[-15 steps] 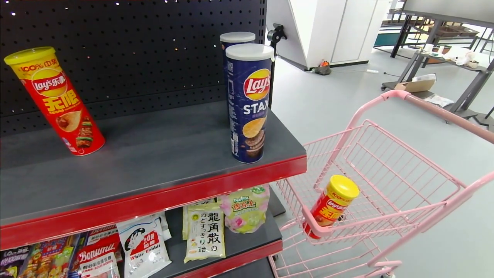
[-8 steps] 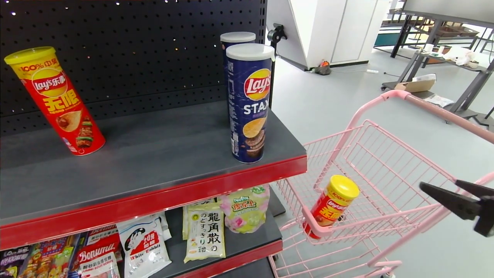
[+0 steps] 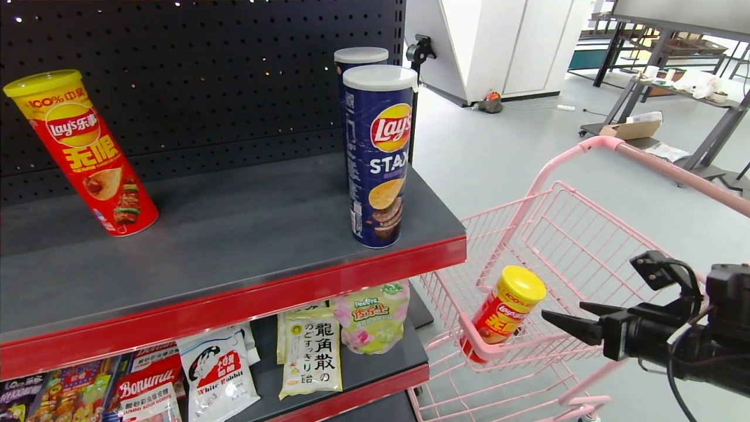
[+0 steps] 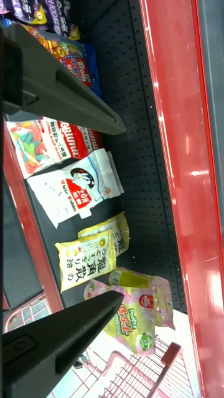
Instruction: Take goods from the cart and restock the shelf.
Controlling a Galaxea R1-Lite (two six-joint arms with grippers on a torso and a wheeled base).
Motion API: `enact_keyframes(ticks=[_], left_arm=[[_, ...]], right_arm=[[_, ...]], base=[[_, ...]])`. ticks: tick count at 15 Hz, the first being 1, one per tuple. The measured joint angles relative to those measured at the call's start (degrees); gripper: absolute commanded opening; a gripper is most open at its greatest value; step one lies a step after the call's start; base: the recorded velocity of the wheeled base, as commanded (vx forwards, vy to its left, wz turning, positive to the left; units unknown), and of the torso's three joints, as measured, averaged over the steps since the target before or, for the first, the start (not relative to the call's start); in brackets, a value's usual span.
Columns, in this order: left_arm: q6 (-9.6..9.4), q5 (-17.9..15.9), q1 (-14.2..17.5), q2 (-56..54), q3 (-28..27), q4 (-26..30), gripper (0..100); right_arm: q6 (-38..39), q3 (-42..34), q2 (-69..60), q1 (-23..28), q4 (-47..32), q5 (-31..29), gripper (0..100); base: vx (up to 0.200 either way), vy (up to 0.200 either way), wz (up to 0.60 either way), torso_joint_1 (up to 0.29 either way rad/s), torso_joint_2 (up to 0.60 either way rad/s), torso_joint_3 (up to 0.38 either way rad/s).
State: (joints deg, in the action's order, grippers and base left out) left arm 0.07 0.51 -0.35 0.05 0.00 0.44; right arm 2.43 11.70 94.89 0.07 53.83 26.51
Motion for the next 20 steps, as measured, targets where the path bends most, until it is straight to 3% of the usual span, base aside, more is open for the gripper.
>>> enact_keyframes(ticks=[6,10,20], left_arm=[[0.0,0.0,0.0,0.0,0.0,0.0,100],[0.0,0.0,0.0,0.0,0.0,0.0,100],[0.0,0.0,0.0,0.0,0.0,0.0,100]], right_arm=[[-0.7,2.8,6.0,-2.0,1.1,1.8,100],[-1.9,3.8,12.0,-2.5,8.6,2.0,100],[-2.1,9.5,20.6,-5.7,9.6,1.3,100]], base=[[0.0,0.0,0.0,0.0,0.0,0.0],[0.0,0.0,0.0,0.0,0.0,0.0],[0.0,0.0,0.0,0.0,0.0,0.0]])
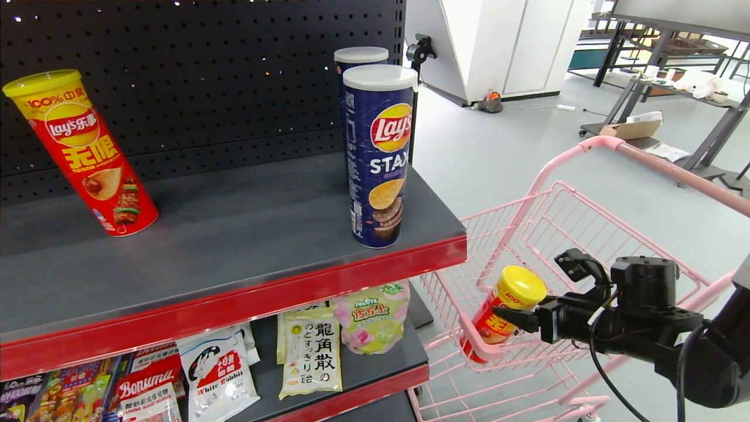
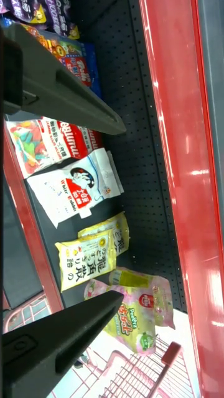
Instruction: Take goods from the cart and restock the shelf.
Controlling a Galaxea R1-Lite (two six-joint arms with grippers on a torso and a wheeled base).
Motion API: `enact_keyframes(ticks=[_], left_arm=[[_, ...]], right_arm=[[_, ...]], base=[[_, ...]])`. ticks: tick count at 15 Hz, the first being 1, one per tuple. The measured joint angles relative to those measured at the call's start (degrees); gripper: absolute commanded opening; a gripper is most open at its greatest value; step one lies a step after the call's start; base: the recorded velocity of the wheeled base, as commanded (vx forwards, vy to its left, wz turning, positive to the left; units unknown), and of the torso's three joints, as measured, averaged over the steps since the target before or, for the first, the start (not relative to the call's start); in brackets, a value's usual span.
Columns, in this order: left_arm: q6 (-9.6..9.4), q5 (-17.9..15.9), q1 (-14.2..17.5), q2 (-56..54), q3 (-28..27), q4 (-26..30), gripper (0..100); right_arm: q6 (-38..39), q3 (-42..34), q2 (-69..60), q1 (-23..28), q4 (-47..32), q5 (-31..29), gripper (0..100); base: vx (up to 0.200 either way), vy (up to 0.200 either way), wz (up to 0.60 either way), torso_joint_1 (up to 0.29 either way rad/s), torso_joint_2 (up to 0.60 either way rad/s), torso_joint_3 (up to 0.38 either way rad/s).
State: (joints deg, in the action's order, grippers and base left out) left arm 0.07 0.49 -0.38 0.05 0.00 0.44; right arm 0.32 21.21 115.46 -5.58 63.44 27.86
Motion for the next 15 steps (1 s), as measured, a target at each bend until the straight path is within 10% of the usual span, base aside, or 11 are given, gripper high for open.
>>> enact_keyframes(ticks=[7,8,15], left_arm=[[0.0,0.0,0.0,0.0,0.0,0.0,100],[0.02,0.0,0.0,0.0,0.0,0.0,100],[0.0,0.0,0.0,0.0,0.0,0.0,100]], right_arm=[[0.3,3.8,3.2,-0.5,0.0,-0.4,100],[0.4,4.1,3.5,-0.7,0.1,-0.4,0],[0.3,3.4,5.5,-3.1,4.6,-3.3,0]], base=[[0.0,0.0,0.0,0.0,0.0,0.0],[0.0,0.0,0.0,0.0,0.0,0.0],[0.0,0.0,0.0,0.0,0.0,0.0]])
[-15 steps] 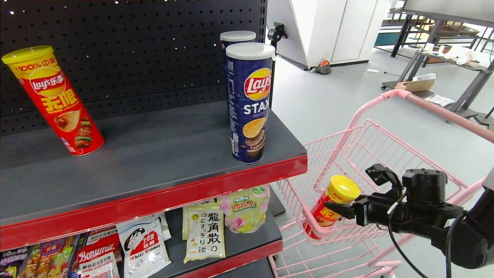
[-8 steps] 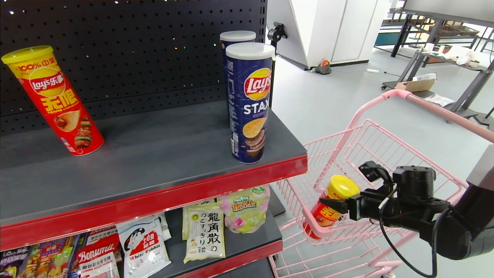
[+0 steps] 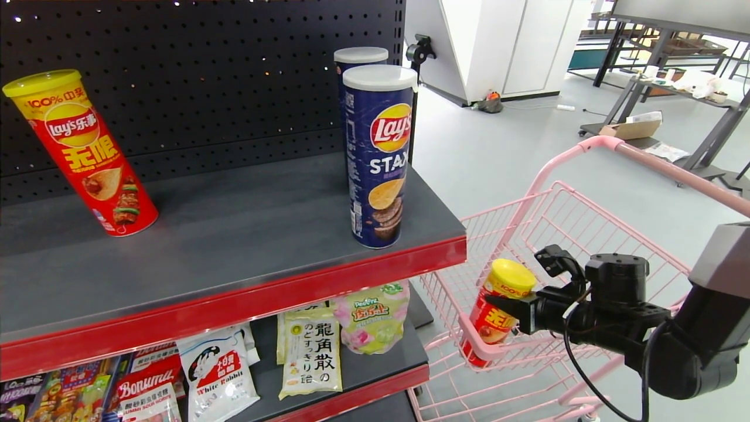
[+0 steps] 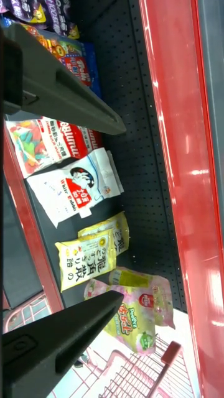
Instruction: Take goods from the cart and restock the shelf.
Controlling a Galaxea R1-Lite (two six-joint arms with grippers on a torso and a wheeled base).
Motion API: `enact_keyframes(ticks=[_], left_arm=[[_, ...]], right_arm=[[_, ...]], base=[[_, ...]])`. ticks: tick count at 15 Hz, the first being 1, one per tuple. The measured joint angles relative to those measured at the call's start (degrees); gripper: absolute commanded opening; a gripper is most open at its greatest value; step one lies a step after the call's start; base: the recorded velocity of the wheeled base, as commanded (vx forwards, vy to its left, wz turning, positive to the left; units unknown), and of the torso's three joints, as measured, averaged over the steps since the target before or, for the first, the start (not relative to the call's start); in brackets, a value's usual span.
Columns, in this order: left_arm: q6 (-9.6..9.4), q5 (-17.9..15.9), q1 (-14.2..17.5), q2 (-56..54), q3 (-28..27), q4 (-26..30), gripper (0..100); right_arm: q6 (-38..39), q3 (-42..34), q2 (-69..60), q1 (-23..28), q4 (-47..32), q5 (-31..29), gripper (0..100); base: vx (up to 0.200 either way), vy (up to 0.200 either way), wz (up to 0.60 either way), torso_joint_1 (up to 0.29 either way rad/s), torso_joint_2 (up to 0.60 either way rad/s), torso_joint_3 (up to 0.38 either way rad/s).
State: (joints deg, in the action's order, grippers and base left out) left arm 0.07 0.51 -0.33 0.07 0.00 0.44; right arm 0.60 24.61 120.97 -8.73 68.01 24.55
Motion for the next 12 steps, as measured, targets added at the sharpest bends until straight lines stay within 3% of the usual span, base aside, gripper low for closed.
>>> enact_keyframes(ticks=[6,10,12], left_arm=[[0.0,0.0,0.0,0.0,0.0,0.0,100],[0.0,0.0,0.0,0.0,0.0,0.0,100],[0.0,0.0,0.0,0.0,0.0,0.0,100]], right_arm=[[-0.1,5.5,-9.3,0.6,-4.9,-3.3,0],[-1.0,9.9,-25.6,0.9,-21.5,-3.7,0],[-3.1,10.4,-35.1,1.2,-30.5,-7.3,0]], base=[[0.0,0.0,0.0,0.0,0.0,0.0],[0.0,0.0,0.0,0.0,0.0,0.0],[0.0,0.0,0.0,0.0,0.0,0.0]])
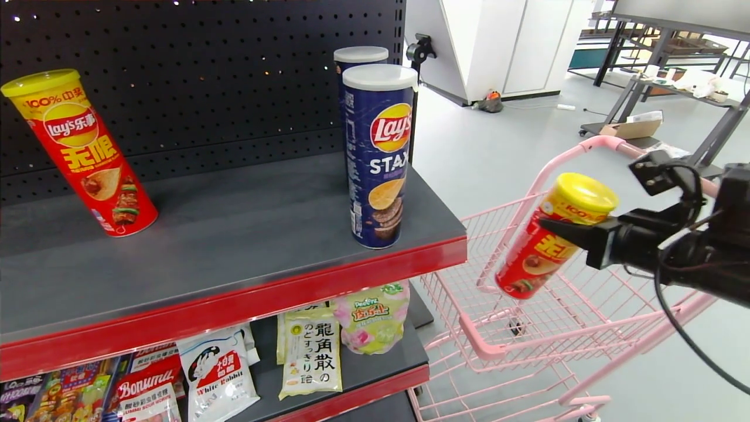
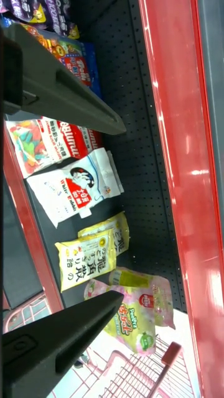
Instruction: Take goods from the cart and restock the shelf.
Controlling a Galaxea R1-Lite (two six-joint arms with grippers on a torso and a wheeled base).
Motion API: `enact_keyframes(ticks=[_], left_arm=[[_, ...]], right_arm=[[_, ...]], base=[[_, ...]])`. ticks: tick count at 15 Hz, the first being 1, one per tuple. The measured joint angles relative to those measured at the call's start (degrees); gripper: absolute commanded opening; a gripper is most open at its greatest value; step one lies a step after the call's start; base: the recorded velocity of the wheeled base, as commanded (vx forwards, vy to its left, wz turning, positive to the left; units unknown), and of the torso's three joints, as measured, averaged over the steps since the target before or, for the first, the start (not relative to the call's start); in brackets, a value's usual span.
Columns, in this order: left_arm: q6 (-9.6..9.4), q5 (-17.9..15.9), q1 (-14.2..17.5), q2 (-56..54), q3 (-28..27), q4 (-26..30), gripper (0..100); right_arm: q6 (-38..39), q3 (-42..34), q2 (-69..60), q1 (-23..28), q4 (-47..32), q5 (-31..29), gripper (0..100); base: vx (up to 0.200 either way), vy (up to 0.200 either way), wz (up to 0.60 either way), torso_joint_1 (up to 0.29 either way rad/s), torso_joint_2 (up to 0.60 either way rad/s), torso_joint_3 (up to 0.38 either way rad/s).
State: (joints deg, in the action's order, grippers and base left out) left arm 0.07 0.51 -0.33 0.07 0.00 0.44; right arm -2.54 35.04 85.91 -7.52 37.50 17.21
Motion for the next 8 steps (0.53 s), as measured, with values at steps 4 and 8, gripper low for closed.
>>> enact_keyframes(ticks=[4,8], left_arm=[[0.0,0.0,0.0,0.0,0.0,0.0,100],[-0.02,-0.2,0.0,0.0,0.0,0.0,100]], right_arm=[[-4.1,0.1,-20.4,2.0,-20.2,-6.0,0],[-5.0,-0.7,-40.8,8.8,-44.6,-8.2,0]], base=[[0.0,0.0,0.0,0.0,0.0,0.0],[0.0,0.0,0.0,0.0,0.0,0.0]])
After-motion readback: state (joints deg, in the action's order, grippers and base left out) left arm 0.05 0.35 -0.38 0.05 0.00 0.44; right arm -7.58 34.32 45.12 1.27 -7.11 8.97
